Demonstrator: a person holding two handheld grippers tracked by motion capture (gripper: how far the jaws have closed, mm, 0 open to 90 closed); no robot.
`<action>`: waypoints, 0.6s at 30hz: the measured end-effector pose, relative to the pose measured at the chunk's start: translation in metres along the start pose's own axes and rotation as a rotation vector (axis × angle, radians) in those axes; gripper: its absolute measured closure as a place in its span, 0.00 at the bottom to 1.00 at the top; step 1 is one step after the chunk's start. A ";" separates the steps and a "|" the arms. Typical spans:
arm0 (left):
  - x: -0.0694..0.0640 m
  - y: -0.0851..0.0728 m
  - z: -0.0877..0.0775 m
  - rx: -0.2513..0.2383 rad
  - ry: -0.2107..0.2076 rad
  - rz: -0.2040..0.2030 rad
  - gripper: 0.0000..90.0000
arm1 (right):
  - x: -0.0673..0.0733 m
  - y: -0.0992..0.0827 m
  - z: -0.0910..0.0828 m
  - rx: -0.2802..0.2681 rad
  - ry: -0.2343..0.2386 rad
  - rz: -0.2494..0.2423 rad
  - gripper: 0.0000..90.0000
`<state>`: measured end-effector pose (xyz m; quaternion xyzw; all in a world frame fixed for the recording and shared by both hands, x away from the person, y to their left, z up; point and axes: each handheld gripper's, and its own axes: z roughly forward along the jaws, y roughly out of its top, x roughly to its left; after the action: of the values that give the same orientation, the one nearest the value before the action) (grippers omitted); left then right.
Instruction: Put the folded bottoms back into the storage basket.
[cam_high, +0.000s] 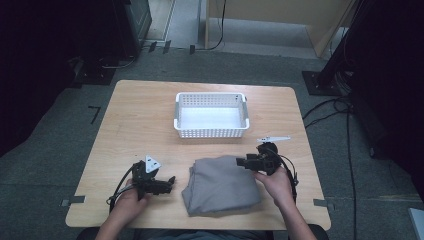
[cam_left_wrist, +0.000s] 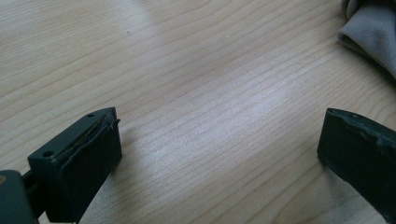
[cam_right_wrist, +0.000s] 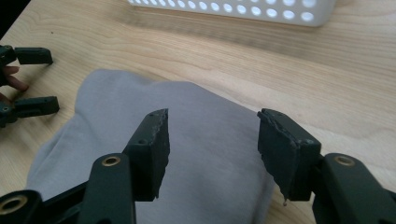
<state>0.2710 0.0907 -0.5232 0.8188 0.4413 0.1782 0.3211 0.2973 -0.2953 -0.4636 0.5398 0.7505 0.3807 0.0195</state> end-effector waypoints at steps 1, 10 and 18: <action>0.000 0.000 0.000 0.000 0.000 0.000 0.00 | -0.002 -0.003 -0.002 -0.002 -0.006 0.008 0.47; 0.000 0.000 0.000 0.000 0.000 0.000 0.00 | -0.004 -0.011 -0.010 0.002 -0.022 0.019 0.43; 0.000 0.000 0.000 0.000 0.000 0.000 0.00 | -0.008 -0.022 -0.012 0.008 -0.038 0.041 0.41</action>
<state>0.2710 0.0906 -0.5232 0.8187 0.4413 0.1783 0.3212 0.2782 -0.3110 -0.4714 0.5625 0.7402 0.3676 0.0238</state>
